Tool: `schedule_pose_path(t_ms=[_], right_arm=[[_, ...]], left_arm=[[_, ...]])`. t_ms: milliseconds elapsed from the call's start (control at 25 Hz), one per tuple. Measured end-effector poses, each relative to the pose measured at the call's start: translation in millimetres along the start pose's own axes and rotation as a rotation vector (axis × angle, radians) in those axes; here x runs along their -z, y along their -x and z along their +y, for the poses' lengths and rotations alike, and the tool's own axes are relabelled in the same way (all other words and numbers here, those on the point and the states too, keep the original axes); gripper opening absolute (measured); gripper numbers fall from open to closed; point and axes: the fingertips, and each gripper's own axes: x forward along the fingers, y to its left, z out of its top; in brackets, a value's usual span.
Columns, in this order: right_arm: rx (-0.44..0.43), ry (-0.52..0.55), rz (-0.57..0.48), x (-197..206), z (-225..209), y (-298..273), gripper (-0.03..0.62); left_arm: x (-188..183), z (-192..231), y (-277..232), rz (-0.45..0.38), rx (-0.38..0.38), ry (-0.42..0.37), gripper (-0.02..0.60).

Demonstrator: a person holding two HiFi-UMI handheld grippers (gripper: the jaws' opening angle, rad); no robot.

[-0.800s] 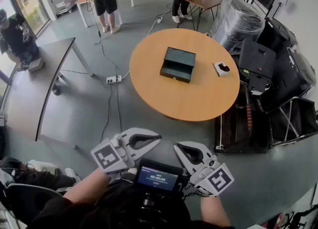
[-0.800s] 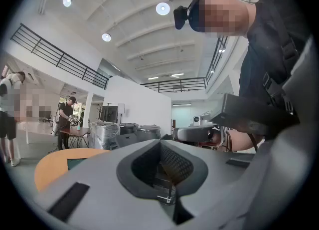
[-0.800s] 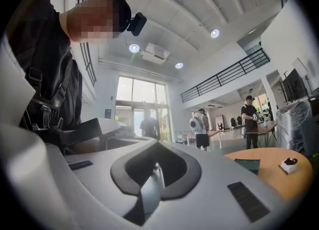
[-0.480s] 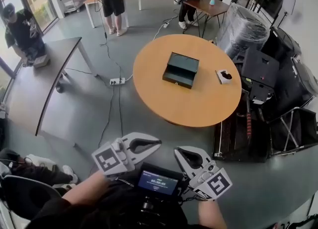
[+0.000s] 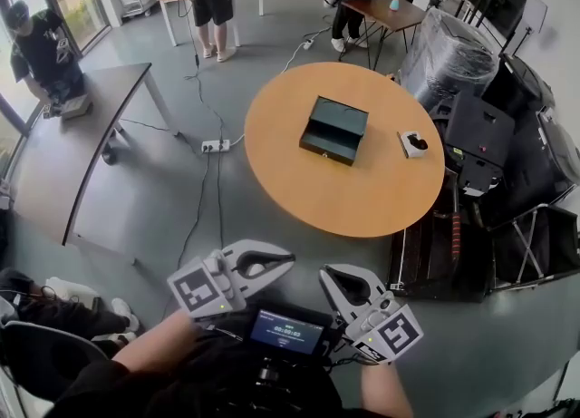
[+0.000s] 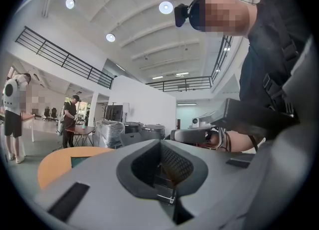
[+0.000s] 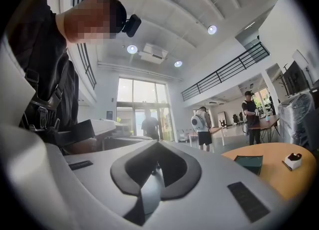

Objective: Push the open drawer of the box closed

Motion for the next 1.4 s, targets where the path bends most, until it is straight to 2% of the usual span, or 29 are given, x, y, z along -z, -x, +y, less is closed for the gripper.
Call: schedule_pose_path(t_ms=[200, 1040, 1400], right_arm=[[0.013, 0.003, 0.011, -0.8, -25.7, -31.2, 0.017], [0.134, 0.011, 0.050, 9.5, -186.0, -218.2, 0.017], [0.196, 0.018, 0.068, 14.8, -221.6, -264.0, 0.017]], left_arm=[[-1.7, 41.3, -4.6, -0.006, 0.016, 0.007, 0.031], [-6.6, 283.0, -22.0, -0.032, 0.147, 0.005, 0.031], [-4.8, 346.6, -22.5, -0.040, 0.189, 0.014, 0.031]])
